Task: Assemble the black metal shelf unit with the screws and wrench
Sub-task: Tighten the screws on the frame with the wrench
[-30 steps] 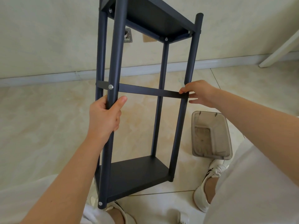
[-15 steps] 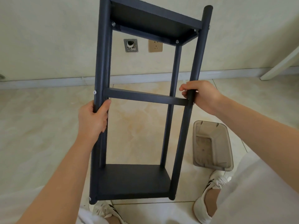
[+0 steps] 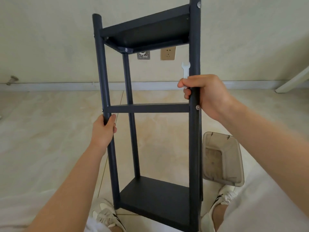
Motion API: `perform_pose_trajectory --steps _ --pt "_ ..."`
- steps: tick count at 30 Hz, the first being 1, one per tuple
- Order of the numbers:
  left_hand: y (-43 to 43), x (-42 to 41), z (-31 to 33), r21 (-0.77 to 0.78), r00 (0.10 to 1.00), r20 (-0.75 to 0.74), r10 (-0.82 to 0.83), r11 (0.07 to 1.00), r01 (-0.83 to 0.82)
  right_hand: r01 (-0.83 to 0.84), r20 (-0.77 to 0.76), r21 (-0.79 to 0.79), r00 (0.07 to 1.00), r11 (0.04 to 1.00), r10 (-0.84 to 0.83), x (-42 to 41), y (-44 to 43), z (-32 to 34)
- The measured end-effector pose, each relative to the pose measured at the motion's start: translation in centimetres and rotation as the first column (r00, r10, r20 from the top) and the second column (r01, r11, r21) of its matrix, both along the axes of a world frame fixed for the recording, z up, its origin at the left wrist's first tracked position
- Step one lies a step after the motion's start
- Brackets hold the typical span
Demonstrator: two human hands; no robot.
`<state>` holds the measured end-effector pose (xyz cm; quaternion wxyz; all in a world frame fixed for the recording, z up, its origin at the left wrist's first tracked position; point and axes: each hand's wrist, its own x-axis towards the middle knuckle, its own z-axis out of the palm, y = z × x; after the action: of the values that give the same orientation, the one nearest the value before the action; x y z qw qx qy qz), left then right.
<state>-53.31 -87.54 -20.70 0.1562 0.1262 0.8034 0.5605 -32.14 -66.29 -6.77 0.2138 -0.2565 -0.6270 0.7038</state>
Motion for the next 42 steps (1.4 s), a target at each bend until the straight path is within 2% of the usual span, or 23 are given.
perform_pose_trajectory --steps 2,5,8,16,26,28,30,31,33,36,38,40,42 --pt "0.5 -0.2 0.3 0.023 0.997 0.064 0.033 0.999 -0.035 0.009 0.013 0.011 1.000 1.000 -0.009 -0.2 -0.6 0.4" --pt "0.9 -0.3 0.9 0.010 0.996 0.081 0.046 0.999 -0.047 0.003 0.048 0.065 0.999 0.998 -0.006 -0.7 -1.3 1.1" --pt "1.1 0.0 1.3 0.008 0.995 0.099 0.010 1.000 -0.011 0.006 0.075 0.107 0.997 0.994 -0.014 -0.9 -1.7 1.8" --pt "1.1 1.1 0.8 0.091 0.962 0.265 -0.063 0.995 0.040 -0.049 0.092 0.248 0.995 0.967 0.026 -0.6 -2.5 2.2" --pt "1.9 1.3 0.0 0.061 0.945 0.321 -0.064 0.997 0.047 -0.112 0.072 0.337 0.993 0.935 0.093 -0.7 -2.9 2.0" --pt "2.2 1.3 -0.1 -0.027 0.958 0.284 -0.037 0.999 0.047 -0.104 0.076 0.331 0.994 0.938 0.084 -0.9 -2.9 1.8" --pt "2.4 2.0 0.2 -0.142 0.987 0.150 0.049 0.989 -0.027 -0.094 0.077 0.331 0.994 0.939 0.072 -1.1 -2.9 1.5" --pt "2.6 2.7 0.7 -0.136 0.994 0.063 0.087 0.988 -0.078 -0.091 0.077 0.335 0.995 0.938 0.068 -1.3 -2.9 1.4" --pt "3.0 4.9 2.0 -0.014 0.987 -0.093 0.128 0.991 -0.130 -0.083 0.075 0.343 0.995 0.936 0.060 -1.5 -3.0 1.2" --pt "3.8 9.6 3.8 0.092 0.986 -0.167 0.002 0.996 0.014 -0.052 0.060 0.342 0.998 0.938 0.034 -2.0 -3.2 0.9" --pt "4.2 12.5 4.6 0.063 0.982 -0.086 -0.166 0.983 0.172 -0.034 0.052 0.325 0.999 0.945 0.018 -2.2 -3.4 0.8" --pt "4.3 14.6 5.3 0.059 0.933 0.026 -0.358 0.933 0.356 -0.022 0.037 0.317 0.999 0.948 0.011 -2.3 -3.6 0.8" --pt "4.6 15.8 5.6 0.109 0.889 0.080 -0.451 0.890 0.442 -0.017 0.011 0.314 1.000 0.949 0.014 -2.6 -4.0 0.9"
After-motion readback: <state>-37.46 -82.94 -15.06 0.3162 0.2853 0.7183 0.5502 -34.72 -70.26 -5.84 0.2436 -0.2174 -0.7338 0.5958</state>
